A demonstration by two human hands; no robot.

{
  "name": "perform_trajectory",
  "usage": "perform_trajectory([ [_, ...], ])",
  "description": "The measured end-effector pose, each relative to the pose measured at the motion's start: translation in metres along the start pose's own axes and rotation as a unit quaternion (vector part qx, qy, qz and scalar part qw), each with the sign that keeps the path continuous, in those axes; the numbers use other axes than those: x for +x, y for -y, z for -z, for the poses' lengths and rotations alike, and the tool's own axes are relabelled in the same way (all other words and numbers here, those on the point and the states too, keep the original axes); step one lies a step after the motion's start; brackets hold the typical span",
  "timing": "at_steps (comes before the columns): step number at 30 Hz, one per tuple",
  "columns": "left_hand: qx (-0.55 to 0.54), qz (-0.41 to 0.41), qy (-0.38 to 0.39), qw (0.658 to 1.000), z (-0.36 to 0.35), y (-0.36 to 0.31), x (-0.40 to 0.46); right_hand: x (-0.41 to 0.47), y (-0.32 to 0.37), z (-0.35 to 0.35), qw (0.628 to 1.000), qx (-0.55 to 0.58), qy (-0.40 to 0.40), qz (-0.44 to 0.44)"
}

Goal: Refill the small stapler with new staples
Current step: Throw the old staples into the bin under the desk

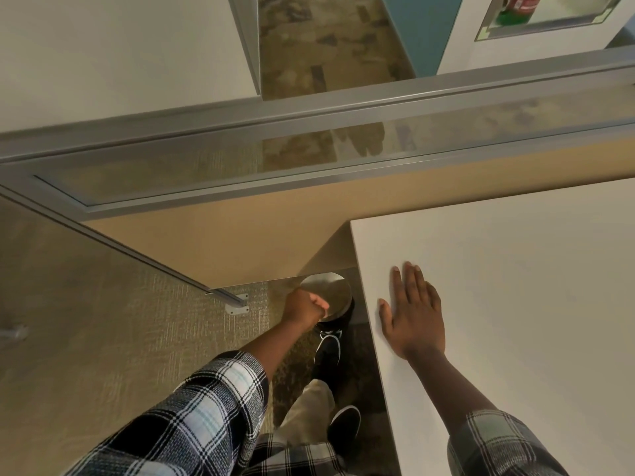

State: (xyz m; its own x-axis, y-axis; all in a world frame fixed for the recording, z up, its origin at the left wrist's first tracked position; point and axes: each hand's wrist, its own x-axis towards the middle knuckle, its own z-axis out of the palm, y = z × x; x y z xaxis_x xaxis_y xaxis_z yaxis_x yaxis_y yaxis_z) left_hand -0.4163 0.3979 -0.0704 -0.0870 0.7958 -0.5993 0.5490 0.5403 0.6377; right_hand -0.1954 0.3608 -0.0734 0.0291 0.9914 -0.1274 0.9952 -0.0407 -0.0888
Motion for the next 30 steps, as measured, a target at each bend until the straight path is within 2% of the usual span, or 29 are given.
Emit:
perform_trajectory([
  [11,-0.037,0.047,0.012,0.998,-0.023,0.018,0.025,0.001,0.000,0.000,1.000,0.017,0.006,0.002],
  [30,-0.055,0.116,-0.019,0.992,-0.052,0.053,0.077,0.002,0.003,0.005,1.000,0.002,0.025,0.003],
])
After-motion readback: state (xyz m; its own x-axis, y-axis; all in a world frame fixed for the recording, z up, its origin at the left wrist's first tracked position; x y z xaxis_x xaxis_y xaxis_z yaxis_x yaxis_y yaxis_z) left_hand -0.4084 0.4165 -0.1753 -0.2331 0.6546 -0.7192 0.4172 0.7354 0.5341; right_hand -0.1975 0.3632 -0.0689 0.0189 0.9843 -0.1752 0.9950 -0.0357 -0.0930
